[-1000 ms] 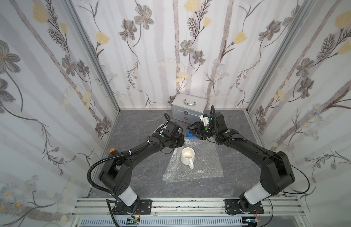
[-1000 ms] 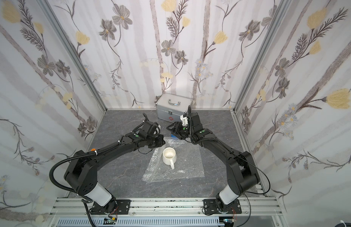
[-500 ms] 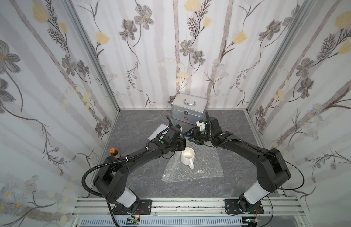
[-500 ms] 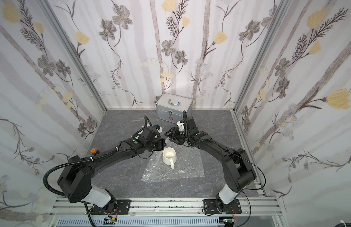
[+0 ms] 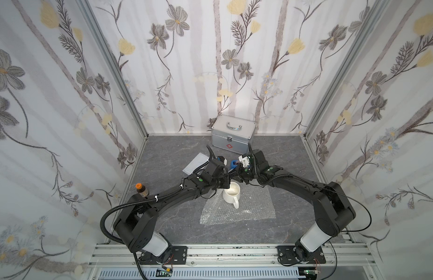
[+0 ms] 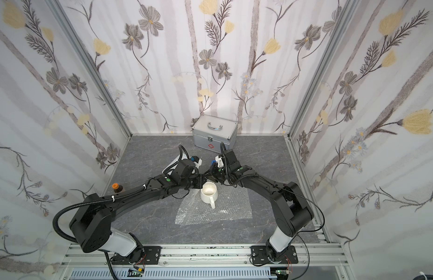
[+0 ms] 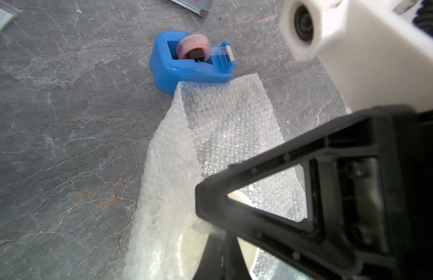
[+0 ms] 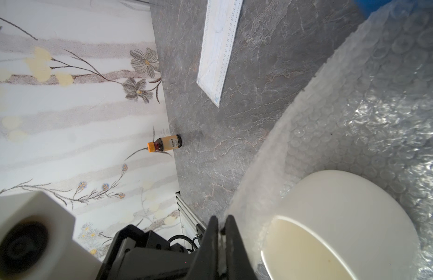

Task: Wrap mugs in bubble wrap
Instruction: Wrap the mug in bubble wrap.

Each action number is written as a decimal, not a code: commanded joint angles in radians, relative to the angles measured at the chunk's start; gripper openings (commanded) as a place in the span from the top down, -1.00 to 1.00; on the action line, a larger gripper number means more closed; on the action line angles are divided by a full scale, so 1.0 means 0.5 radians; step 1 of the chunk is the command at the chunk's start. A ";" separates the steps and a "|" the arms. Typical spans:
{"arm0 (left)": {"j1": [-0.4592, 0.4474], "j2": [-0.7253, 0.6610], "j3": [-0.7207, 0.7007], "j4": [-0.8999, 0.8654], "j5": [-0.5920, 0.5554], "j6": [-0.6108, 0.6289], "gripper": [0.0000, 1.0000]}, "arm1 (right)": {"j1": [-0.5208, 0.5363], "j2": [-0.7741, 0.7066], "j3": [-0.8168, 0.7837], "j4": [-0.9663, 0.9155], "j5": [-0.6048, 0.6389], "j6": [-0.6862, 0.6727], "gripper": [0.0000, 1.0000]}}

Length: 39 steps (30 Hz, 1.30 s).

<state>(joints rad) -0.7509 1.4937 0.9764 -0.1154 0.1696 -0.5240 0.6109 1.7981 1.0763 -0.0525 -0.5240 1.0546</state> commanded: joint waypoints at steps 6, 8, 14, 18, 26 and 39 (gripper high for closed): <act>0.008 -0.226 -0.069 0.073 -0.007 -0.118 -0.24 | 0.011 -0.108 -0.059 -0.010 0.077 -0.082 1.00; 0.027 -0.302 -0.081 0.048 -0.017 -0.147 -0.32 | 0.015 -0.144 -0.081 -0.031 0.103 -0.106 1.00; 0.136 -0.426 -0.119 -0.014 0.034 -0.232 -0.41 | 0.026 -0.212 -0.150 -0.059 0.124 -0.147 1.00; 0.239 -0.339 -0.044 -0.176 0.112 -0.261 -0.38 | 0.042 -0.269 -0.202 -0.096 0.161 -0.178 1.00; 0.232 -0.041 0.078 -0.370 0.240 -0.160 -0.31 | 0.052 -0.298 -0.286 -0.122 0.230 -0.219 1.00; 0.144 0.225 0.062 -0.489 0.164 -0.093 -0.17 | 0.063 -0.267 -0.245 -0.169 0.267 -0.267 0.91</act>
<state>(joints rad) -0.6731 1.5867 1.0073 -0.3416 0.2657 -0.5819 0.6407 1.6646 0.9401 -0.1257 -0.4114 0.9386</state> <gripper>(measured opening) 0.586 0.049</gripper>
